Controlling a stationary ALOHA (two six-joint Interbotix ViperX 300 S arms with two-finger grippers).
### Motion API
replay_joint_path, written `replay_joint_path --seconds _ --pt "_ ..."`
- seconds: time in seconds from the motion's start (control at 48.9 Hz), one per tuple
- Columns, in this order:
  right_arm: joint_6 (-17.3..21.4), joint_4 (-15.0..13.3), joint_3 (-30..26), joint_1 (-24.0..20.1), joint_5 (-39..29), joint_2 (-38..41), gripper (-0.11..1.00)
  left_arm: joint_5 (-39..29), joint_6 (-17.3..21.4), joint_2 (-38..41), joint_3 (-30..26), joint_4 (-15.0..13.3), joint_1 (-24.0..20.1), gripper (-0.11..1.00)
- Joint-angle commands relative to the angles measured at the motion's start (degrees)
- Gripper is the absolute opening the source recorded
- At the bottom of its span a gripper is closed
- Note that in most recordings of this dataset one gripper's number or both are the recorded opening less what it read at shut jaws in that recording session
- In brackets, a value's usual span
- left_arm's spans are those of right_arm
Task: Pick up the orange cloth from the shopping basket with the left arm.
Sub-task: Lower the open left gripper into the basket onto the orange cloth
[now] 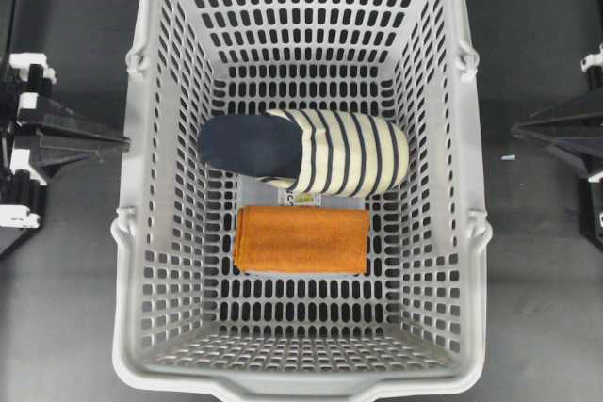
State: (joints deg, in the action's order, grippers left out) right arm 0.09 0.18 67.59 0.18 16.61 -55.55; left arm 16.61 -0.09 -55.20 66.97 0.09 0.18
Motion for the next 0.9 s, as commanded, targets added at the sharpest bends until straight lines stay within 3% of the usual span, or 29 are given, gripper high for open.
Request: replay_joint_path --seconds 0.0,0.082,0.327,0.715,0.879 --pt "0.53 0.09 -0.79 -0.44 0.44 0.7 0.0 -3.08 -1.85 0.35 -4.83 2.37 1.14 0.06" --pt "0.7 1.05 -0.79 -0.44 -0.44 0.53 0.0 -9.32 -3.43 1.85 -9.4 2.37 1.32 0.0" --pt "1.76 1.14 -0.79 -0.44 -3.96 0.26 0.0 -30.15 -4.48 9.93 -25.05 2.37 2.9 0.0" --pt "1.76 1.14 -0.7 -0.26 -9.4 -1.93 0.0 -58.36 -4.04 36.65 -52.21 2.46 4.75 0.0" --pt "1.85 1.14 -0.44 -0.26 -9.58 -2.99 0.0 -64.42 -4.13 46.05 -59.33 2.37 5.8 0.0"
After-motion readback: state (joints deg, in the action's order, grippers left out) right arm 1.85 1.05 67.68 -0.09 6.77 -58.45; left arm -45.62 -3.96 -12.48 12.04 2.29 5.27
